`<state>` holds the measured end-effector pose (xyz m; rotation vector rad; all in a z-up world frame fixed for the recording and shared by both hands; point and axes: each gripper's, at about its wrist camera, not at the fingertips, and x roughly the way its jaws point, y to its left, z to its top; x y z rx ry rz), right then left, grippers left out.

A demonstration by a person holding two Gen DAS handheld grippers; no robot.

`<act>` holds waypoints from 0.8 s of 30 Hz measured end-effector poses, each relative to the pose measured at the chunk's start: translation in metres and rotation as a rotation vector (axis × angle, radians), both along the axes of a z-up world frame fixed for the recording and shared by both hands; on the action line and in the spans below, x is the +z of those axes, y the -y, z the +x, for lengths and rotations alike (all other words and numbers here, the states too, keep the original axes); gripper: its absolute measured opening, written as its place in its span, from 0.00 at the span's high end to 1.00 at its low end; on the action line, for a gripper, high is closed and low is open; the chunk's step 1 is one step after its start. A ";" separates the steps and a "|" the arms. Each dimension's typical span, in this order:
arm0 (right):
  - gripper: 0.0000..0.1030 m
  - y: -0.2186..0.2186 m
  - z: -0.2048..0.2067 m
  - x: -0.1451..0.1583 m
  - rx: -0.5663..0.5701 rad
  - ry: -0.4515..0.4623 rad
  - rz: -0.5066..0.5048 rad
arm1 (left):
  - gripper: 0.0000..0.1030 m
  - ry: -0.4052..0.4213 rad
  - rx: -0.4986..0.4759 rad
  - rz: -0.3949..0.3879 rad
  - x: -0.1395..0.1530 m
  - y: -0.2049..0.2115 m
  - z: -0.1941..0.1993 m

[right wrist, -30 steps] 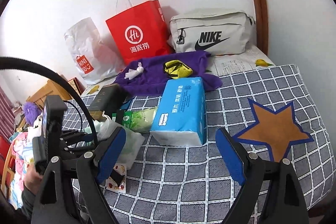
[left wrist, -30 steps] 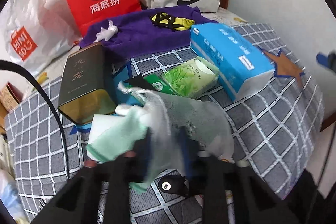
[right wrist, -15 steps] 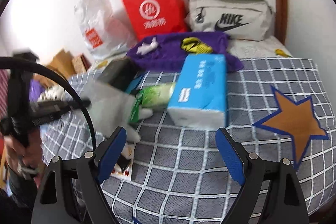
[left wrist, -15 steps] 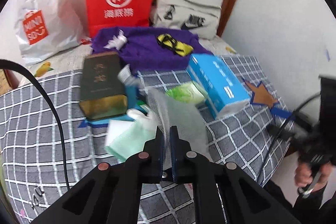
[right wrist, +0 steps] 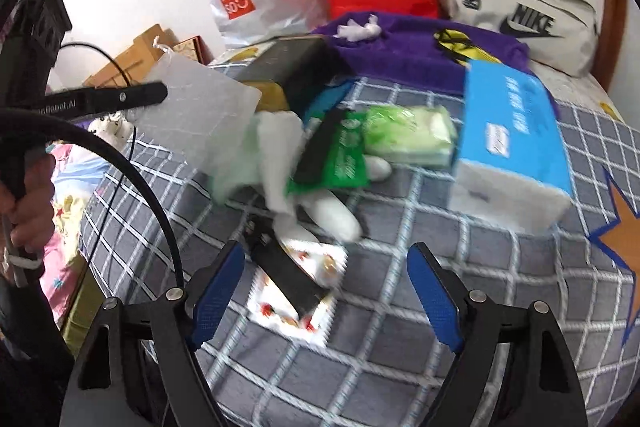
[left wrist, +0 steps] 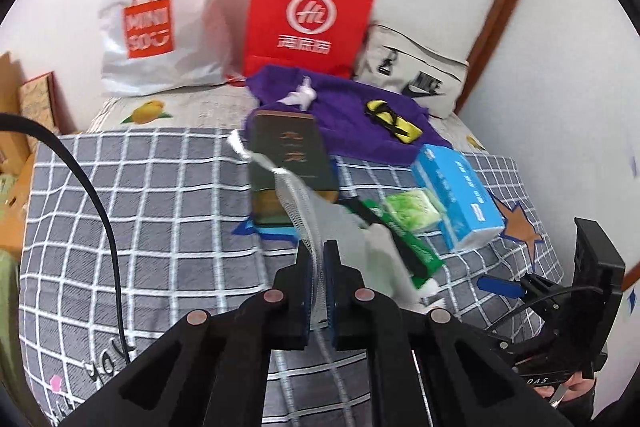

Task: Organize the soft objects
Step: 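Lift the mesh bag with the left gripper while the right gripper grasps the black watch strap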

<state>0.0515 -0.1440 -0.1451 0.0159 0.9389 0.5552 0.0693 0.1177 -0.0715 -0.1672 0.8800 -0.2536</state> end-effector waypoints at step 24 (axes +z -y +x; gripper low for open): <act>0.81 -0.045 0.087 -0.014 0.026 -0.051 -0.161 | 0.94 -0.050 0.043 -0.078 -0.031 -0.039 0.013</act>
